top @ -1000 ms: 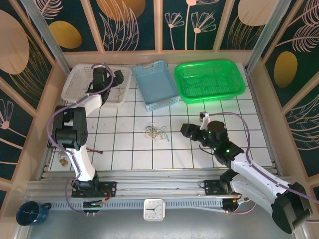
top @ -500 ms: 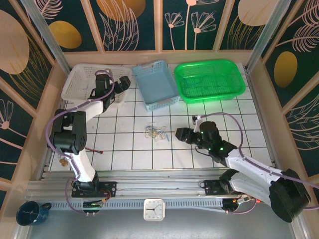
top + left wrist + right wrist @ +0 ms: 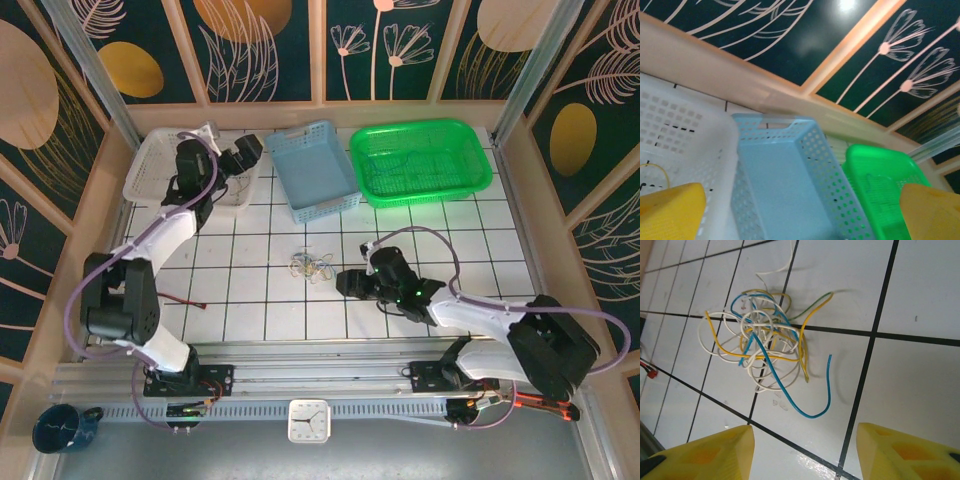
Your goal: Untangle the cables
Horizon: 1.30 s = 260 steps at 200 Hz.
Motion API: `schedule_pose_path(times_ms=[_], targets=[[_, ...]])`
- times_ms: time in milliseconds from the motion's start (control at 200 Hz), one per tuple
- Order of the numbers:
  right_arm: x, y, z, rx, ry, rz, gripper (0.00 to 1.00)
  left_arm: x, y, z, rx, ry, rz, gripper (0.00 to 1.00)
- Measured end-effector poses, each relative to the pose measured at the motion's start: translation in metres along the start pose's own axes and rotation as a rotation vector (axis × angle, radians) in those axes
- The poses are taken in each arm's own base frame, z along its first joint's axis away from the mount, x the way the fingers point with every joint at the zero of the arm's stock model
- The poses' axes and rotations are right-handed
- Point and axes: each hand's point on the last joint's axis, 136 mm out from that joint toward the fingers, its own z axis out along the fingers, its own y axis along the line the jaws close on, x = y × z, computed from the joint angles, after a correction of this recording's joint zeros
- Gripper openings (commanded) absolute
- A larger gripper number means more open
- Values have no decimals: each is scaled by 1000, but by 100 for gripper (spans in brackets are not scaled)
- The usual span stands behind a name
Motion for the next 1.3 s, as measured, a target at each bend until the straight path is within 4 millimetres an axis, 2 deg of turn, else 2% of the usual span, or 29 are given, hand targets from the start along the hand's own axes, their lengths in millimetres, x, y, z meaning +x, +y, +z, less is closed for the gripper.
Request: schedule_pose_path(times_ms=[95,185,310,445,520,600,646,871,1141,1301], targets=[[2,-1,6,12,11,-11,56,9,-16,-17,44,7,-6,99],[1,-2,11,20,15,-19,55,34,-25,-33,82,46,-28,99],[-1,-2,19,28,20,-20,53,77,-23,-50,94,122,-73,99],[-4,-1,27,37,25,-23,48,102,-18,-62,88,162,-111,99],[-6,0,31,38,26,-30,36,105,-16,-67,89,161,-124,99],[-9,1,36,42,27,-35,11,105,-16,-69,94,155,-130,99],[-11,2,39,42,28,-49,0,105,-17,-70,96,152,-130,99],[-27,15,38,27,3,-64,0,107,-17,-72,104,155,-129,99],[-64,45,7,-9,-86,-110,0,124,-15,-77,128,201,-133,99],[-73,50,-1,2,-99,-142,0,136,-23,-78,169,240,-112,99]])
